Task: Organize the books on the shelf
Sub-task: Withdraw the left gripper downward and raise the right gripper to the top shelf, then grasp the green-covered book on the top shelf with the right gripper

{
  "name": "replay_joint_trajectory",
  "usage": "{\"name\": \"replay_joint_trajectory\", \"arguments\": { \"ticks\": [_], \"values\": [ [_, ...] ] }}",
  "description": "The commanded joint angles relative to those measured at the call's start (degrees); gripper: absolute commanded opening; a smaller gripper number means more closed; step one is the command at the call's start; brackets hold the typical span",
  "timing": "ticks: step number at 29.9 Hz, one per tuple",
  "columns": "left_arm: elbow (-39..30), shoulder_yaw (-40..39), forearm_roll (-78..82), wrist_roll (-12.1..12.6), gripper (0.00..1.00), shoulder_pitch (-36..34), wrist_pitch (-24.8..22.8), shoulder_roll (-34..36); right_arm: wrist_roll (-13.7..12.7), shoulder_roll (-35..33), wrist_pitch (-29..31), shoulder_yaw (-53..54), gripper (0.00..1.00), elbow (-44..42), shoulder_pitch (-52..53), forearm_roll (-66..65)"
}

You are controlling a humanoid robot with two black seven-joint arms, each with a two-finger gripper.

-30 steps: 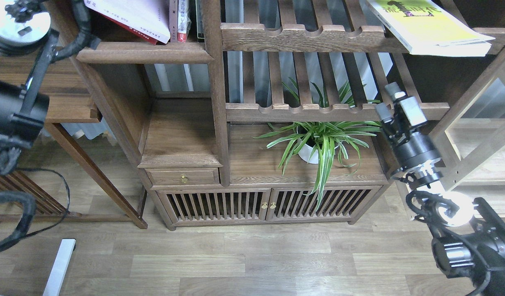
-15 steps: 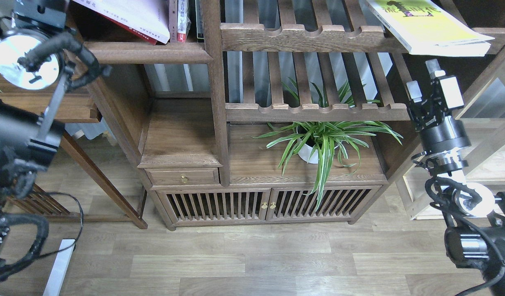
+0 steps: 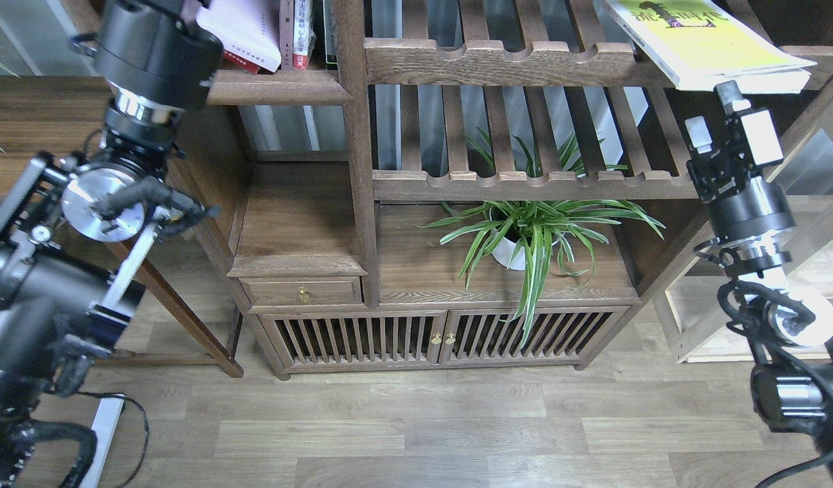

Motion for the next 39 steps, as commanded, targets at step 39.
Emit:
{"name": "replay_joint_trajectory", "arguments": {
  "ticks": [39],
  "values": [
    [2.16,19.53,4.97,2.68,0.99,4.68,0.00,-6.03,-0.48,-5.87,-15.95,-1.24,0.88,-2.69,7.53,-0.17]
  ]
}}
